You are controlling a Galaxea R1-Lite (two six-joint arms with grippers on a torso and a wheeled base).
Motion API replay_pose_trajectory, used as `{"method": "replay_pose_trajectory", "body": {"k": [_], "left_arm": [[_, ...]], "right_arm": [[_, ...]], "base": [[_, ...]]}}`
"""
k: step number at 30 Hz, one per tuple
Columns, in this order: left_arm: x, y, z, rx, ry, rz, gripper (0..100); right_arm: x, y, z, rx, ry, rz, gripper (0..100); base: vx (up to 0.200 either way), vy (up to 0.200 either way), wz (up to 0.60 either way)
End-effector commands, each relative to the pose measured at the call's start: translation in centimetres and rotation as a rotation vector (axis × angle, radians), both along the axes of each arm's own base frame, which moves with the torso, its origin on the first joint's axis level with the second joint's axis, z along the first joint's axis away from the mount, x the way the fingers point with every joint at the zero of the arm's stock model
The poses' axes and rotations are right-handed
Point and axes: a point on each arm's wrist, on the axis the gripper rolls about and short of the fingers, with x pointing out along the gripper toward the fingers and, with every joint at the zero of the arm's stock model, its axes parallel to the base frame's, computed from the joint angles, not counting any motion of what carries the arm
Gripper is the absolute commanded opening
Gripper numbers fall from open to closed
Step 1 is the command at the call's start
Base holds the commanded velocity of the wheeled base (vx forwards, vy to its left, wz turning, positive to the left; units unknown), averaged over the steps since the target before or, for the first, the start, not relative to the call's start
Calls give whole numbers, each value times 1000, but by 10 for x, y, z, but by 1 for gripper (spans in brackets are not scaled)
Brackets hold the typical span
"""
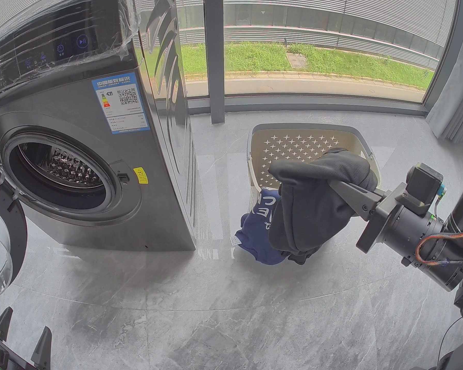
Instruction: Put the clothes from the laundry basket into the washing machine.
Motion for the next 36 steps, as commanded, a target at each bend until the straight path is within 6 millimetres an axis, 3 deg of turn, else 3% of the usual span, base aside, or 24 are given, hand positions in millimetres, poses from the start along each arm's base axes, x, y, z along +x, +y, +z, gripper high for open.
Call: {"method": "replay_pose_trajectory", "body": {"k": [1,28,36], "left_arm": [[0,0,-5,-1,0,0,100],[0,0,-5,-1,0,0,100],[0,0,-5,-1,0,0,100]], "right_arm": [[0,0,0,-1,1,2,0],[-2,3,0,0,0,16,0],[-2,3,1,4,-5,16,0]], "base": [[0,200,0],[0,200,0],[0,0,0]]}}
